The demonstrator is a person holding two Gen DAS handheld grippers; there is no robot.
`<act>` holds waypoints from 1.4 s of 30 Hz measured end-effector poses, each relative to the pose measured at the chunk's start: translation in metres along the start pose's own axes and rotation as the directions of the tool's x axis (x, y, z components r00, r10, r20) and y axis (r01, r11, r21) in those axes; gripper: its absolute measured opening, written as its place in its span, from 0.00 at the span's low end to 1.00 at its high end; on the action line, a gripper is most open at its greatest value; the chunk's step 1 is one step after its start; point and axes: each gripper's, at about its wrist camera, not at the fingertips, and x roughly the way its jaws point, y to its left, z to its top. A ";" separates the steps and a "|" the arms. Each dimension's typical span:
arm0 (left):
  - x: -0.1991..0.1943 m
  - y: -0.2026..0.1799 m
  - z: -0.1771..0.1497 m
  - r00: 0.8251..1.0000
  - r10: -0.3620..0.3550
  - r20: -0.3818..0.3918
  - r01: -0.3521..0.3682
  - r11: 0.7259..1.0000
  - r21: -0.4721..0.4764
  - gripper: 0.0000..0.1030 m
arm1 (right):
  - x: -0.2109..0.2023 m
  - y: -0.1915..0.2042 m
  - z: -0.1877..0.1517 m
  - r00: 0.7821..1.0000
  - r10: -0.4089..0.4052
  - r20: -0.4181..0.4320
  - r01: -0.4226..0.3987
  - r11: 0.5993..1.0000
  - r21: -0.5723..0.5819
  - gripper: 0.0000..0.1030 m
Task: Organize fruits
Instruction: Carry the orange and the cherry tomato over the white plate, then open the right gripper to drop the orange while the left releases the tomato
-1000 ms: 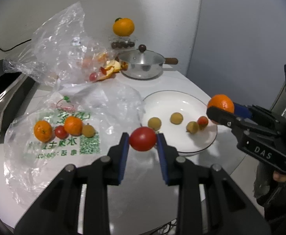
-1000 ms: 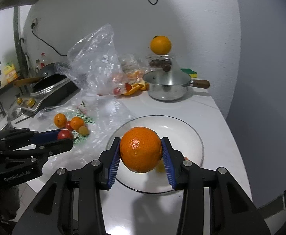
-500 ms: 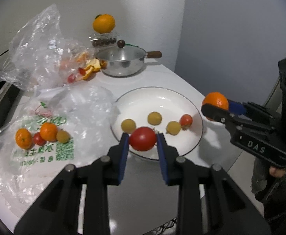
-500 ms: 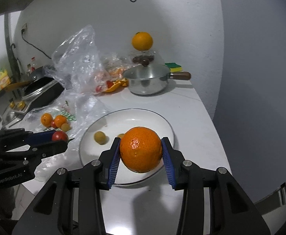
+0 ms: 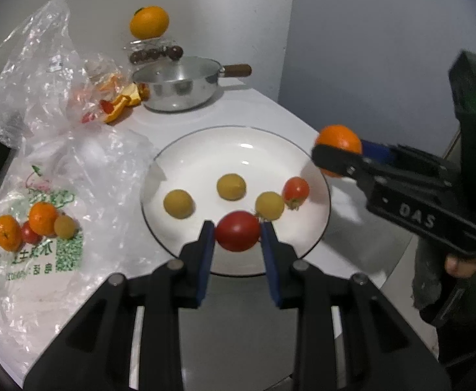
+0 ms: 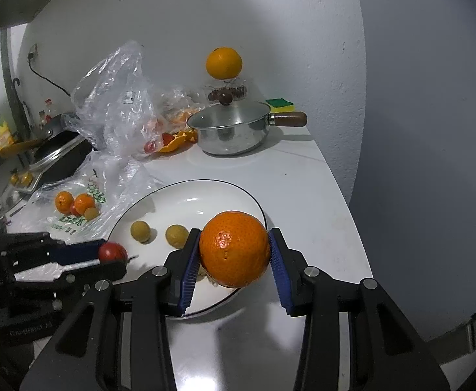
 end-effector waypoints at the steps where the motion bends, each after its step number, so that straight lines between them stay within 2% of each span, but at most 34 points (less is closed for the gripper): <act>1: 0.002 -0.001 -0.001 1.000 -0.004 -0.002 0.004 1.000 0.003 0.29 | 0.003 -0.001 0.001 1.000 0.001 -0.003 -0.001 1.000 -0.001 0.42; 8: 0.011 -0.007 -0.002 0.999 -0.046 -0.005 0.046 0.998 0.030 0.29 | 0.025 -0.002 0.008 1.000 0.015 -0.021 -0.016 1.000 -0.011 0.42; 19: 0.018 0.003 -0.001 0.998 -0.051 -0.026 0.051 0.999 -0.002 0.30 | 0.049 0.001 0.009 0.998 0.013 -0.065 -0.012 1.000 0.009 0.42; 25: 0.014 0.007 -0.001 0.999 -0.052 -0.014 0.052 0.998 -0.024 0.42 | 0.050 0.003 0.009 0.997 -0.008 -0.079 0.008 1.000 0.005 0.42; 32: -0.003 0.018 -0.002 0.999 -0.041 0.034 0.043 0.997 -0.059 0.64 | 0.047 0.010 0.010 0.997 -0.020 -0.070 0.020 1.000 -0.001 0.44; 37: -0.022 0.027 -0.006 0.997 -0.027 0.073 0.032 0.996 -0.077 0.66 | 0.036 0.022 0.011 0.998 -0.032 -0.060 0.031 0.999 -0.018 0.44; 42: -0.046 0.042 -0.015 0.994 0.018 0.106 -0.008 0.995 -0.097 0.66 | 0.022 0.039 0.012 0.999 -0.025 -0.036 0.024 0.999 -0.026 0.44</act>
